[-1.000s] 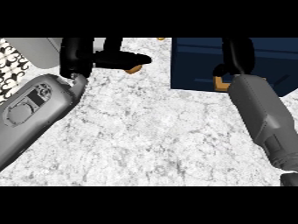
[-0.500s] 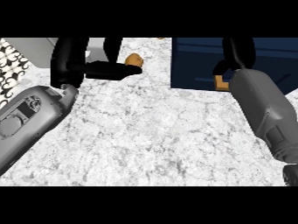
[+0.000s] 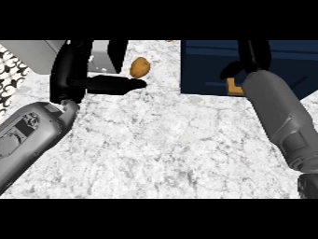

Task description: Pick up the can, place it into the drawer and close the drawer

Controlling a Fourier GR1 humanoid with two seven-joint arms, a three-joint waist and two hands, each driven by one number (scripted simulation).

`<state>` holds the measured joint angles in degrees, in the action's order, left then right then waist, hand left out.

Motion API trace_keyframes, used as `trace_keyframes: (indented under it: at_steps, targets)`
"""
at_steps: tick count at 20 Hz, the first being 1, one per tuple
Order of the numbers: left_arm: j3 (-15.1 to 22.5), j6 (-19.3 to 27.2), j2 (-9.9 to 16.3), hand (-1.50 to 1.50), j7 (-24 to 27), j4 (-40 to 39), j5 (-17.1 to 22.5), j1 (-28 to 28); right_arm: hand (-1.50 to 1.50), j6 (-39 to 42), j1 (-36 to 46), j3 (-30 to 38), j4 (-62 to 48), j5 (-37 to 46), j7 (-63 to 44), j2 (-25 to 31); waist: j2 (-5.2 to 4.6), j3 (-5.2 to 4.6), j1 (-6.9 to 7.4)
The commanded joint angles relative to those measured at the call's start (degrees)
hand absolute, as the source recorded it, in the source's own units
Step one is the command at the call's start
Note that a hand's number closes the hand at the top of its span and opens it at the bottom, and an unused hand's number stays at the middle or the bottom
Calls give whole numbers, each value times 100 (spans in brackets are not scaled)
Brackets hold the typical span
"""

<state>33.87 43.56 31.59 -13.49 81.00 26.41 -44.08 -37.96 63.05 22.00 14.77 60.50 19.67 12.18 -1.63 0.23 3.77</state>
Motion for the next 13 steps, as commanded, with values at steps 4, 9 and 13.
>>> trace_keyframes:
  at_steps: [4, 9, 13]
  targets:
    - [-11, 75, -7, -150, 50, 102, -126, 235, -150, 520, 473, 1027, 286, -1312, 663, -403, 48, 2, 25]
    - [-104, 55, 2, -150, 60, 146, -145, 354, -150, 1071, 656, 1628, 284, -2055, 748, -570, 71, -7, -38]
    - [-351, -206, 205, -150, 11, 381, -24, 565, -150, 1152, 762, 1701, 223, -2166, 745, -510, 82, -16, -71]
